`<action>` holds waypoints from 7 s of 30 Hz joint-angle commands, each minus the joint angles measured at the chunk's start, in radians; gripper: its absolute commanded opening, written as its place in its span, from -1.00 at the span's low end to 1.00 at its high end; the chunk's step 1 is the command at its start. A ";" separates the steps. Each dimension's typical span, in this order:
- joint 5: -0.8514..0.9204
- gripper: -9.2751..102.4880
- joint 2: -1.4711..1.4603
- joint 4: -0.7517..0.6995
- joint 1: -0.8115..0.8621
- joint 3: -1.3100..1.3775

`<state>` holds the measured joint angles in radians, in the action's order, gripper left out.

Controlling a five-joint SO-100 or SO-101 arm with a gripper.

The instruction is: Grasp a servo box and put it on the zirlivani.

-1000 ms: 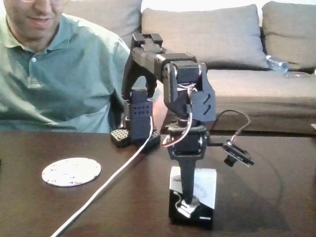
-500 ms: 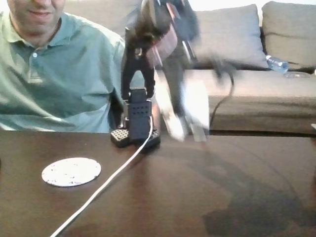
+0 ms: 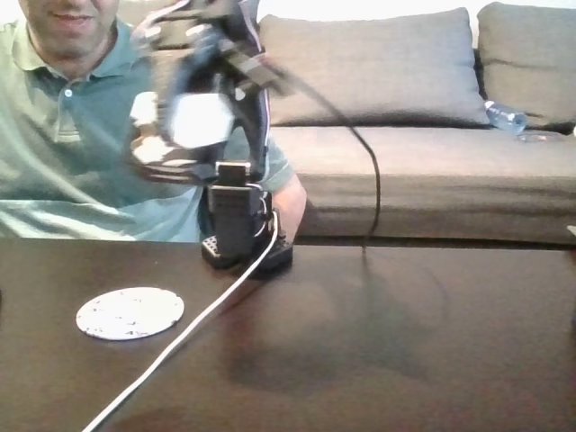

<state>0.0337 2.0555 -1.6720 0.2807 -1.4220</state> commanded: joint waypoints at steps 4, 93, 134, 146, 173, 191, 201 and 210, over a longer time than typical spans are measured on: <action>0.138 -0.63 0.207 0.184 0.144 -0.426; 0.110 -0.82 0.884 0.206 -0.488 -0.650; 0.140 -0.83 1.253 0.468 -0.374 -1.582; 0.138 -0.83 1.253 0.468 -0.380 -1.582; 0.138 -0.83 1.253 0.468 -0.382 -1.582; 0.141 -0.83 1.253 0.468 -0.385 -1.582; 0.141 -0.83 1.253 0.468 -0.385 -1.582; 0.141 -0.83 1.253 0.468 -0.385 -1.582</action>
<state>0.1749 3.3011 -1.2118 -0.1028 -3.0081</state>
